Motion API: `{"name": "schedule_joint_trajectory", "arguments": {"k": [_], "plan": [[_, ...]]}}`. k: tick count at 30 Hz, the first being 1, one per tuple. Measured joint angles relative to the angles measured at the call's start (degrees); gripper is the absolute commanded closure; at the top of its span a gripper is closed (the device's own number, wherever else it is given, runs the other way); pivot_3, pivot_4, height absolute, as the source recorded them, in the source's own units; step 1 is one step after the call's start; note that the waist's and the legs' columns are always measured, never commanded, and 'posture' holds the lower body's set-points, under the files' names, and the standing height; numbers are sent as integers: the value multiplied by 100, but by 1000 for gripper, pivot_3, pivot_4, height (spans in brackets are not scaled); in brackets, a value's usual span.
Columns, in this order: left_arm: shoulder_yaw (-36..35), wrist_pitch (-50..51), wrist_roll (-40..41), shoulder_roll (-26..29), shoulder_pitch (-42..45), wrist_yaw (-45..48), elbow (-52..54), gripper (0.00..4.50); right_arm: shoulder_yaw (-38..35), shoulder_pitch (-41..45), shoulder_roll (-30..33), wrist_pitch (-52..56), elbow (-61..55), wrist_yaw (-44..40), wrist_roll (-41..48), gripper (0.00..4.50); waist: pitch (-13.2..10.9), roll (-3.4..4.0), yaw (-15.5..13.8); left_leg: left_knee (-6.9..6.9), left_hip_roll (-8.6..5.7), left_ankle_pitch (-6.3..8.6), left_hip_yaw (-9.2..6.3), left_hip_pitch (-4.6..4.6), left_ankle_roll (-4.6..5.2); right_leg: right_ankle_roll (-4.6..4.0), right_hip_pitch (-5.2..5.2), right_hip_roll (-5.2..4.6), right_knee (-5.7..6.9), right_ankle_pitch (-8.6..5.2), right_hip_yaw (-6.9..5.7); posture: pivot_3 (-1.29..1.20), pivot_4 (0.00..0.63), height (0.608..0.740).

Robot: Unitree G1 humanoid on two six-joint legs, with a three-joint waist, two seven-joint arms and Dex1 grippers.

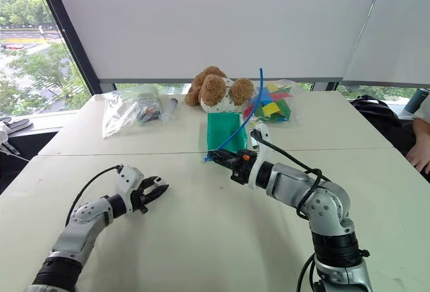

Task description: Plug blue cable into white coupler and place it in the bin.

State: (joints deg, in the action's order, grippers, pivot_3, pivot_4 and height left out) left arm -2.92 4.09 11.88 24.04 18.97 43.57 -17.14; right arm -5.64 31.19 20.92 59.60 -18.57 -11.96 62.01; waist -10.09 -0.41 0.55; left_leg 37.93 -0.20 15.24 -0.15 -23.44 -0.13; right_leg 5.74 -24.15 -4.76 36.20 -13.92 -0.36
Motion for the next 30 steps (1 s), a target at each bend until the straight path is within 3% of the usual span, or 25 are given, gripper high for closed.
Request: {"name": "schedule_joint_trajectory", "arguments": {"k": [3,5,9,15,20,30], "plan": [[191,32,46,-28,85,356,17,4101,58,4,207,6,-99,-134,-87,4500,0,0,-6,0,-2,0,0,-3,0,0,-1,-1,0,0,0,0,150,740],[390,209,242,-26,112,817,238,4101,299,53,666,-5,-201,-464,-358,4500,-1,1,-1,1,-4,0,1,-6,0,-1,-2,-2,-5,0,-1,0,150,740],[1128,395,375,79,510,2048,525,4101,1208,386,1876,-483,-404,-1904,-1356,4500,-1,1,8,3,-3,0,4,-6,0,-3,-1,6,-10,-2,-1,0,150,740],[1737,-344,-5,-156,1324,2780,-386,4101,2235,618,2672,-1600,-163,-3573,-2768,4500,-2,0,6,5,-8,0,6,-6,1,-1,-5,18,-7,-1,-3,0,150,740],[2020,-1449,-509,-564,1745,2890,-1701,4101,2383,756,2645,-2005,69,-4330,-3251,4500,-3,-3,14,6,-4,1,9,-6,2,1,-6,16,-8,0,-2,0,150,740],[2009,-2351,-680,-826,2011,2962,-2471,4101,2945,859,1907,-2435,610,-4649,-4123,4500,-1,-4,-84,20,-4,1,4,-5,2,1,3,9,-4,0,-2,0,150,740]]}}
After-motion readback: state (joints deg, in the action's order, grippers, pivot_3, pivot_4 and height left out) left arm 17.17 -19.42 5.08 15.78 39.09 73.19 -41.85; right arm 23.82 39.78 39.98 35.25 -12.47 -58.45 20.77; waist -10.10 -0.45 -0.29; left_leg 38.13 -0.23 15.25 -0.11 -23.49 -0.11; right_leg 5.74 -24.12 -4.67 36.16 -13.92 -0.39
